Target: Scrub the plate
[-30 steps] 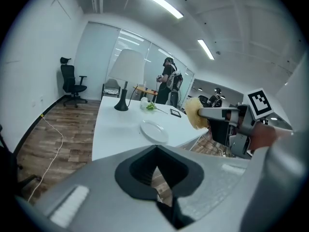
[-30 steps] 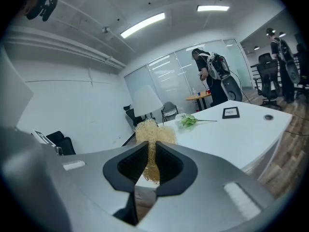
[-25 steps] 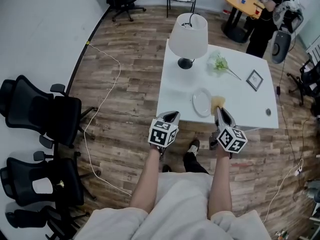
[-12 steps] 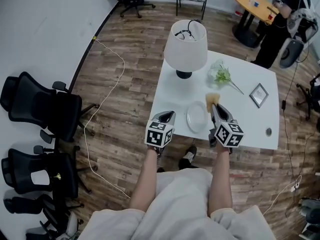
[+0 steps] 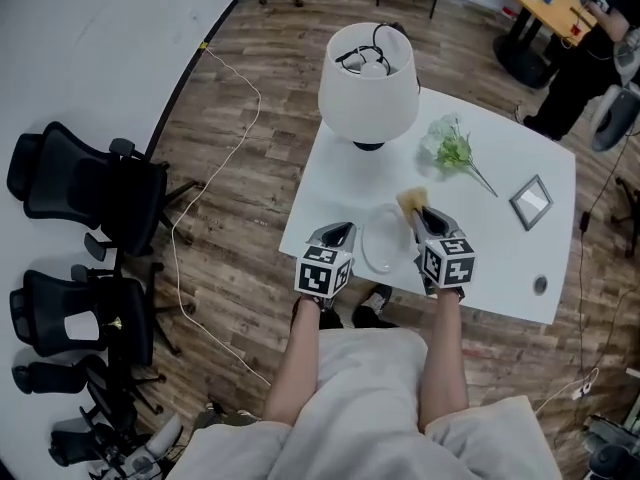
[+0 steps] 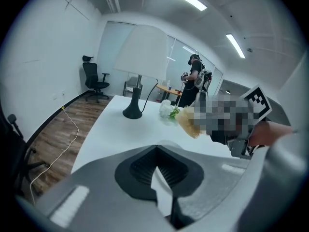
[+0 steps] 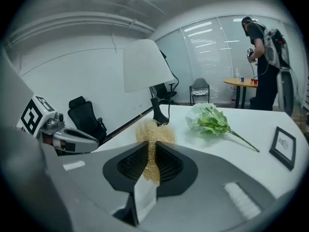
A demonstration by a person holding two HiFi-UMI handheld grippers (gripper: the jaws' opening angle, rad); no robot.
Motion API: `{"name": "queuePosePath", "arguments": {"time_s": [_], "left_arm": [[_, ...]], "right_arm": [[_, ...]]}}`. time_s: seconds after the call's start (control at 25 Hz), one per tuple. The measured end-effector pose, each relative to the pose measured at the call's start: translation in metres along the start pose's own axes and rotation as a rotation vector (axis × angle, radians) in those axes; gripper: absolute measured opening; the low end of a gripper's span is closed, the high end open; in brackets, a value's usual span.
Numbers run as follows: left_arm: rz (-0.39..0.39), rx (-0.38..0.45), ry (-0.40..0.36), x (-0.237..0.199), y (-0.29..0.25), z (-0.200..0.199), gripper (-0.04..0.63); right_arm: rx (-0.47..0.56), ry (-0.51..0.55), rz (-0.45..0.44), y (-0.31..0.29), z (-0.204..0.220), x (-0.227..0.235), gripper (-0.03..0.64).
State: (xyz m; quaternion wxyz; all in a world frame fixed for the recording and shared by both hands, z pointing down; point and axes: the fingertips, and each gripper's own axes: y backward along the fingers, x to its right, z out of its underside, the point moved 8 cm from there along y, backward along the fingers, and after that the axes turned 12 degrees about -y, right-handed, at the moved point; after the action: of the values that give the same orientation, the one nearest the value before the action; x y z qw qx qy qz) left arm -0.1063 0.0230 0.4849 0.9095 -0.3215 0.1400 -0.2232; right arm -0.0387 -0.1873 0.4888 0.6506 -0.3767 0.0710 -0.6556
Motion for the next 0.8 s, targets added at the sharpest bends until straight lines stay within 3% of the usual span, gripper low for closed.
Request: {"name": "queuePosePath", "arguments": {"time_s": [0.28,0.68,0.8], "left_arm": [[0.074,-0.092,-0.019,0.015,-0.033,0.014,0.002],[0.265,-0.223,-0.055,0.021,-0.077,0.045,0.002],[0.301,-0.223,-0.078,0.026,-0.083,0.042,0.002]], "right_arm": [[-0.130,0.127,0.022,-0.023,0.018,-0.001,0.067],[-0.244,0.192,0.111,-0.062,0.045,-0.007,0.067],[-0.255,0.208,0.120,-0.062,0.043,-0.010,0.067]]}}
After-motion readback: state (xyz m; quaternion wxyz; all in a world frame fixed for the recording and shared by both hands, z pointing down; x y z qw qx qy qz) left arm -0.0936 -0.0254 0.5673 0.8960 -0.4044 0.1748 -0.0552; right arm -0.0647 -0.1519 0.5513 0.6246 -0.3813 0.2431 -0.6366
